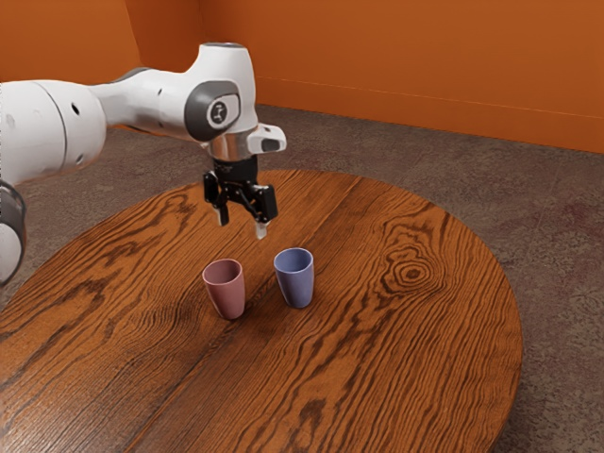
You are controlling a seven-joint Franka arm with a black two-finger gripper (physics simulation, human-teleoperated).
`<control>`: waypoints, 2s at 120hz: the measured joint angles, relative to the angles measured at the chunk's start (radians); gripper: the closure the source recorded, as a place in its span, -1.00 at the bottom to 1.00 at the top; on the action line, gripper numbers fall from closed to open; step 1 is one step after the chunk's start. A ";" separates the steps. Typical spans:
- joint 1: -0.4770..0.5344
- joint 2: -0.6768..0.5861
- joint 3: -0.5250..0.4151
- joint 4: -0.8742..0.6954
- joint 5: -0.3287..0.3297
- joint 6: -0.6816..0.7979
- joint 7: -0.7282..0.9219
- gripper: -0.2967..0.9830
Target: Place the right cup onto the left cup
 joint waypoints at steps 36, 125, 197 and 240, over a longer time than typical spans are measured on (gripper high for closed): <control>0.017 0.045 -0.042 -0.025 -0.019 0.100 -0.006 -0.54; 0.054 0.203 -0.069 0.094 -0.018 0.140 0.008 -0.54; 0.055 0.263 -0.084 0.094 -0.019 0.163 0.009 -0.54; 0.054 0.274 -0.092 0.095 -0.017 0.185 0.007 0.07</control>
